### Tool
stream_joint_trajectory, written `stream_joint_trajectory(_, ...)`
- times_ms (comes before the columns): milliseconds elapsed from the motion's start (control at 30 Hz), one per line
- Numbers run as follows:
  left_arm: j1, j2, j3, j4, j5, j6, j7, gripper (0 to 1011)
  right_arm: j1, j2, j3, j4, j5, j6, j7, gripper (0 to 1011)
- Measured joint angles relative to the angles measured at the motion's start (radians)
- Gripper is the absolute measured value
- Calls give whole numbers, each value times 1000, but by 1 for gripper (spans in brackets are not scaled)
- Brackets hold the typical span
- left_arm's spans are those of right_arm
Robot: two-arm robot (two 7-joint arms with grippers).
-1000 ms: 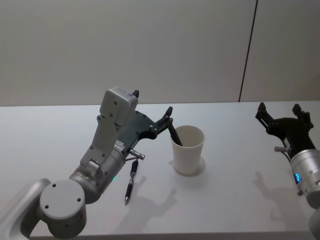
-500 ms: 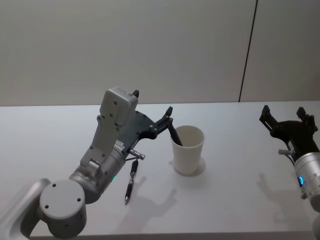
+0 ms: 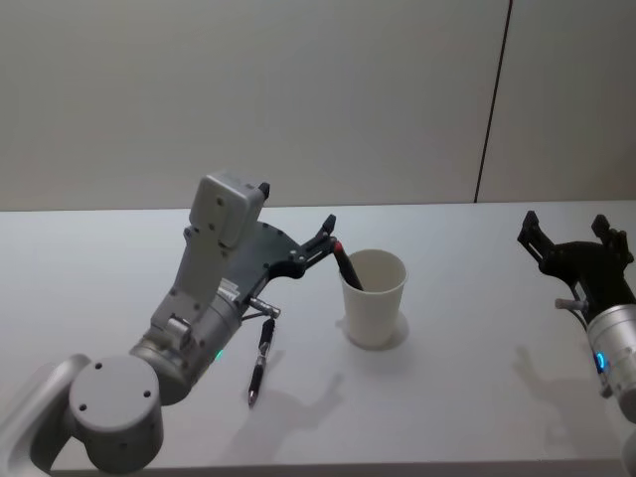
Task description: Place the pen into the pen holder.
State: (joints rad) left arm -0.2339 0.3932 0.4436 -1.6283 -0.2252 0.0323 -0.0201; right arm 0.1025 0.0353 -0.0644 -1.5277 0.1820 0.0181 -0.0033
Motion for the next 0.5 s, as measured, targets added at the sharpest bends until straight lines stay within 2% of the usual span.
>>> stream_joint_trajectory(233,-1,11,-19,-4,-41,58,-9,1004,-1,1,1,-1,0,1,-1,1002)
stream_joint_trajectory(500,-9,7,-31,3,-80,122,5,1004,-2,1,0,-2,0,2,-1,1002)
